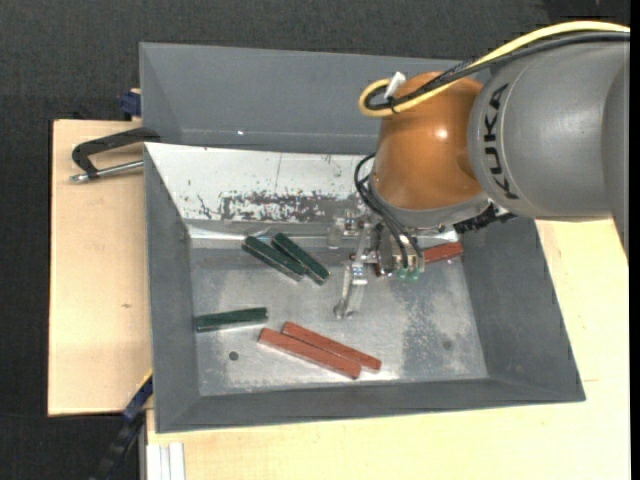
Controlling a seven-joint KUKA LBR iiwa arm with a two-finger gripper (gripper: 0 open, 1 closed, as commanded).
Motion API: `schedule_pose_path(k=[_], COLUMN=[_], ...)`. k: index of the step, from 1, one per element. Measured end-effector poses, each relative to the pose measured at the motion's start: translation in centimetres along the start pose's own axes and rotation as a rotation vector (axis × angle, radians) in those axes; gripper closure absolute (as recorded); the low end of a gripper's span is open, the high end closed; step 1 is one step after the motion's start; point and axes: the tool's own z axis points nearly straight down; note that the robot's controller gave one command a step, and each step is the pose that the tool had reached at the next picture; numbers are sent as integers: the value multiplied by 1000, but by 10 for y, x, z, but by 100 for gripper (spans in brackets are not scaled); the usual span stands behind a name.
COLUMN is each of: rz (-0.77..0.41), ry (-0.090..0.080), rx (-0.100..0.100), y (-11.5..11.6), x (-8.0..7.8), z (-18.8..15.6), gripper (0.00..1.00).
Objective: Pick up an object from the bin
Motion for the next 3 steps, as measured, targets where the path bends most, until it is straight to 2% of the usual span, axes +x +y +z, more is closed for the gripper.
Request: schedule_pose_path(k=[1, 2, 3], rz=[-303, -303, -386], ry=[7, 7, 0], rx=[-1, -2, 0], y=[49, 49, 22], x=[35, 35, 32], z=[90, 90, -78], gripper=[100, 100, 100])
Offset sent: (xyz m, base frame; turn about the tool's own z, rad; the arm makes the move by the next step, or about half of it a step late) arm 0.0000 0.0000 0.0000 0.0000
